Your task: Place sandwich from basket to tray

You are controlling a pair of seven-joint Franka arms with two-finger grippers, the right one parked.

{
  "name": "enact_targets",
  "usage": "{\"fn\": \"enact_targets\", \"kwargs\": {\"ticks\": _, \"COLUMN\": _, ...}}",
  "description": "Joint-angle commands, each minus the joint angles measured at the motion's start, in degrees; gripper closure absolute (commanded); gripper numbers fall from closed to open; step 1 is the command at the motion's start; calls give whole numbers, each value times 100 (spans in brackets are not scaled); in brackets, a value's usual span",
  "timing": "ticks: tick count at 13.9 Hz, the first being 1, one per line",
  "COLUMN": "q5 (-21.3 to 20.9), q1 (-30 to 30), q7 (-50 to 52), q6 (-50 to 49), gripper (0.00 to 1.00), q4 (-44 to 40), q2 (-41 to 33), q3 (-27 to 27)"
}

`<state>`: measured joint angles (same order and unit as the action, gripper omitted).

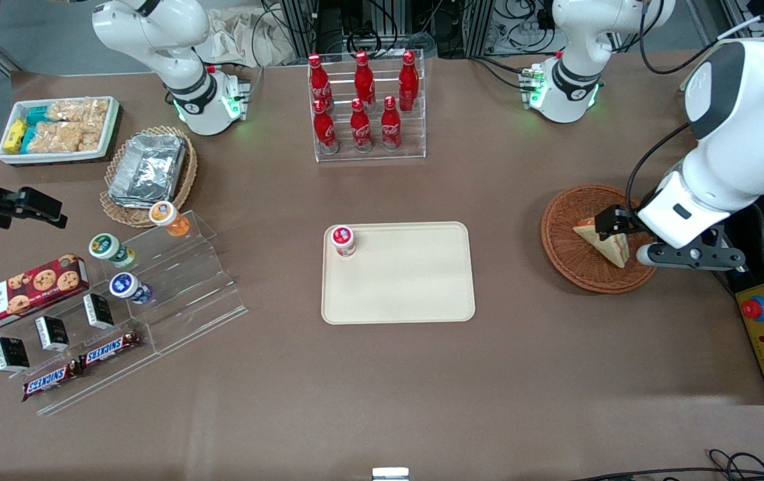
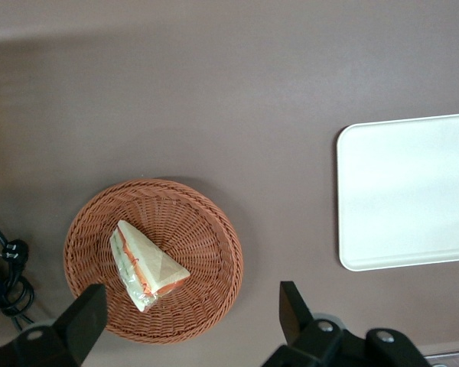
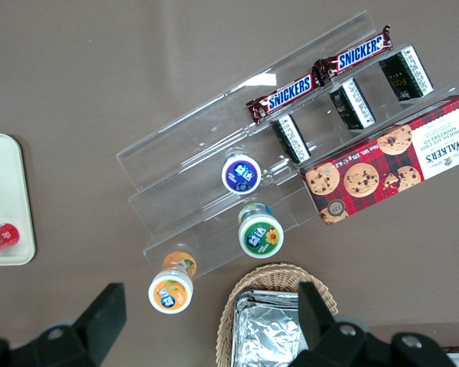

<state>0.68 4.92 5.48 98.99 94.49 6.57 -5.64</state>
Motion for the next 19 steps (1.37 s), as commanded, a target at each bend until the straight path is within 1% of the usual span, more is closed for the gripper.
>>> {"fn": "enact_targets", "kwargs": {"ticks": 1, "q5": -76, "q1": 105, "q7": 14, "q6": -126, "gripper": 0, "q4": -107, "q2": 72, "q3": 19}}
{"fn": "enact_targets", "kwargs": {"ticks": 6, "q5": -59, "q1": 114, "q7": -20, "q6": -274, "gripper": 0, "q4": -115, "q2": 90, "q3": -60}}
{"fn": "enact_targets", "kwargs": {"ticks": 19, "q5": -41, "q1": 53, "q7": 32, "q6": -380, "gripper": 0, "q4": -71, "q2": 38, "q3": -25}}
